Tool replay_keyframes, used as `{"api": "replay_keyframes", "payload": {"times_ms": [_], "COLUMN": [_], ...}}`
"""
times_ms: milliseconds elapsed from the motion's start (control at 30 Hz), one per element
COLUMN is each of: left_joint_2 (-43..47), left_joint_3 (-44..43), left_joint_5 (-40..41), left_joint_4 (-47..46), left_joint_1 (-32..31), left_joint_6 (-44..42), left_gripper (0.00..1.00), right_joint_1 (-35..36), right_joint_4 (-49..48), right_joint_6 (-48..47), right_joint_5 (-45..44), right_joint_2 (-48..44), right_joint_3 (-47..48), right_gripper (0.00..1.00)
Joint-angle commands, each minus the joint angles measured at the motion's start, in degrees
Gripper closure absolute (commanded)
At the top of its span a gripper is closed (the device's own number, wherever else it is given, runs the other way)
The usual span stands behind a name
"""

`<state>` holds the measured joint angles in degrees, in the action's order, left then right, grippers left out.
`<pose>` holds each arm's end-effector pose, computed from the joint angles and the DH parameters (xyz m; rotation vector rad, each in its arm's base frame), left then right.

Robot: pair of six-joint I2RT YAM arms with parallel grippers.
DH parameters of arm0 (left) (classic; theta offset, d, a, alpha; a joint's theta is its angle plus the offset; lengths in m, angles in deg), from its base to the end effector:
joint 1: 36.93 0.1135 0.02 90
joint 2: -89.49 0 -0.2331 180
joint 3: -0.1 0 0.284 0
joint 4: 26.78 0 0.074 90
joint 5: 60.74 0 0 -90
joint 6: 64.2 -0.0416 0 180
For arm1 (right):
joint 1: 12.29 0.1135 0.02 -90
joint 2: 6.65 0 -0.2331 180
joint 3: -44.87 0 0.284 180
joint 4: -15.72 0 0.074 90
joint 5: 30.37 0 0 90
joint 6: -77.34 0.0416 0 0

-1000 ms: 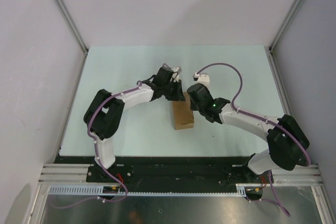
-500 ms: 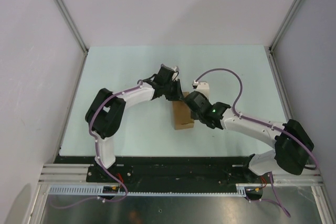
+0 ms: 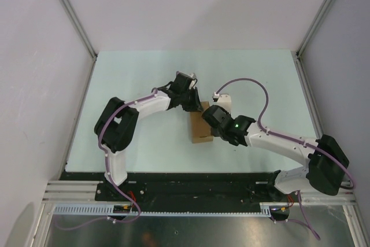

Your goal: Unpack the express box

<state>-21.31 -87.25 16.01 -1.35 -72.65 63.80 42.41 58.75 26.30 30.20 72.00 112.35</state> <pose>0.3505 -0.2638 0.1321 0.0610 2.5818 -0.8203 0.2000 0.2471 0.1976 -0.1243 2.3558 0.1314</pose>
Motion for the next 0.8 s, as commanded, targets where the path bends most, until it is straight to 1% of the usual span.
{"api": "replay_keyframes", "payload": {"times_ms": [0, 267, 533, 667, 767], "left_joint_2": [-4.2, -4.4, -4.4, -4.4, -4.6], "left_joint_3": [0.6, 0.5, 0.8, 0.8, 0.9], "left_joint_5": [4.1, 5.2, 6.0, 6.1, 6.3], "left_joint_4": [6.2, 6.8, 7.2, 7.3, 7.3], "left_joint_1": [-0.4, -0.5, -0.6, -0.6, -0.6], "left_joint_6": [-0.6, 0.0, 1.0, 1.4, 1.6], "left_gripper": [0.8, 0.81, 0.81, 0.81, 0.82], "right_joint_1": [1.2, 1.6, 1.8, 2.1, 2.7], "right_joint_4": [4.3, 4.6, 4.2, 4.1, 4.1], "right_joint_6": [1.6, 2.4, 4.8, 4.6, 4.4], "right_joint_5": [3.6, 7.1, 9.7, 9.3, 8.9], "right_joint_2": [-4.0, -6.0, -6.8, -2.9, -2.7], "right_joint_3": [-1.1, -4.6, -5.0, -5.3, -5.2], "right_gripper": [1.0, 1.0, 1.0, 1.0, 1.0]}}
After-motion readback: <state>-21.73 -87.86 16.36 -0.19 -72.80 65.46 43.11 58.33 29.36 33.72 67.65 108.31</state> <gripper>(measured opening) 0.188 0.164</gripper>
